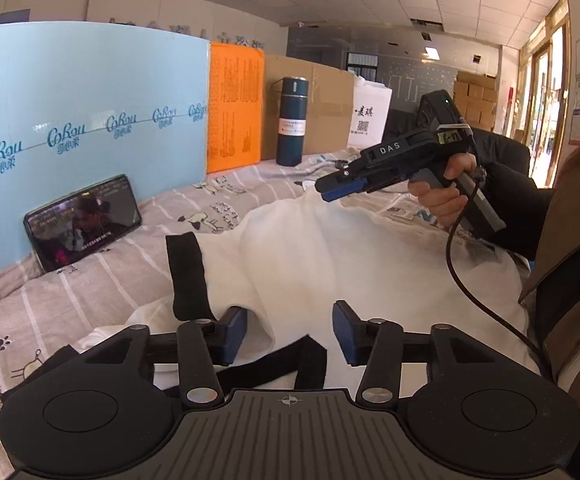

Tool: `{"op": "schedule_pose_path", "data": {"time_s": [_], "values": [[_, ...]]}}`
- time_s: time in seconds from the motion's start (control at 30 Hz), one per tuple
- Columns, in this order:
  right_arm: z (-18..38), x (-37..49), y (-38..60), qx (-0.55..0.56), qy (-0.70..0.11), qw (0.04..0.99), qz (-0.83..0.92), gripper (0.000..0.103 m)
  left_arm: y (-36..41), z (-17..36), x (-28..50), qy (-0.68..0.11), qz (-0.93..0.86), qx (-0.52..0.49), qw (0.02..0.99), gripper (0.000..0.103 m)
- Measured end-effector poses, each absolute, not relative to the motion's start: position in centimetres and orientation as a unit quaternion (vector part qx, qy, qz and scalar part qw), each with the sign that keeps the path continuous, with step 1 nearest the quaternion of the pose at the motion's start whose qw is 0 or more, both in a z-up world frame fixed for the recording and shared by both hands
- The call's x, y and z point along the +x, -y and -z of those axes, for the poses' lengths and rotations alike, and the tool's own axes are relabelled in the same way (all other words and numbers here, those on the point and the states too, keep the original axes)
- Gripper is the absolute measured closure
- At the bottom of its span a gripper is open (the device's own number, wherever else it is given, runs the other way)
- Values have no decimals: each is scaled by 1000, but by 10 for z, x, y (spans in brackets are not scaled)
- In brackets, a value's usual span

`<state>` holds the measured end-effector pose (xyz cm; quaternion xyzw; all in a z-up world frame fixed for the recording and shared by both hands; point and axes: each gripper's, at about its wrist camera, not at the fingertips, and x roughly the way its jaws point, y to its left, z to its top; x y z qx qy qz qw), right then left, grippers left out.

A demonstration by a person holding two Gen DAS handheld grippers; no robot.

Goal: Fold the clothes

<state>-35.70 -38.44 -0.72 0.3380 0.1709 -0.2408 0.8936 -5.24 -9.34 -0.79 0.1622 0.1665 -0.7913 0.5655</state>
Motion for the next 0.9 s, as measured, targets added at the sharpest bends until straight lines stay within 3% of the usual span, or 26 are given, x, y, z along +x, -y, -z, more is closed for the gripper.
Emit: {"op": "schedule_pose_path", "data": {"time_s": [0.07, 0.2, 0.47, 0.6, 0.63, 0.67, 0.77, 0.9], "values": [[7, -365, 394, 353, -151, 887, 257, 64, 95, 1, -46, -169, 777, 139, 590, 32], [11, -379, 415, 385, -123, 867, 293, 61, 123, 0, -19, -244, 729, 82, 634, 24], [30, -395, 434, 426, -99, 838, 326, 59, 192, 33, 29, -444, 631, 25, 636, 25], [38, -399, 438, 436, -99, 830, 334, 59, 213, 28, 14, -395, 632, 78, 662, 26], [38, -399, 439, 437, -97, 830, 334, 59, 218, 27, 10, -382, 632, 92, 668, 29], [38, -399, 439, 437, -97, 830, 334, 59, 223, 26, 6, -369, 632, 105, 674, 43], [38, -401, 438, 436, -93, 830, 335, 58, 239, 22, -5, -329, 629, 144, 689, 68], [37, -403, 438, 434, -90, 830, 338, 58, 250, 5, -12, -251, 653, 143, 701, 74]]}}
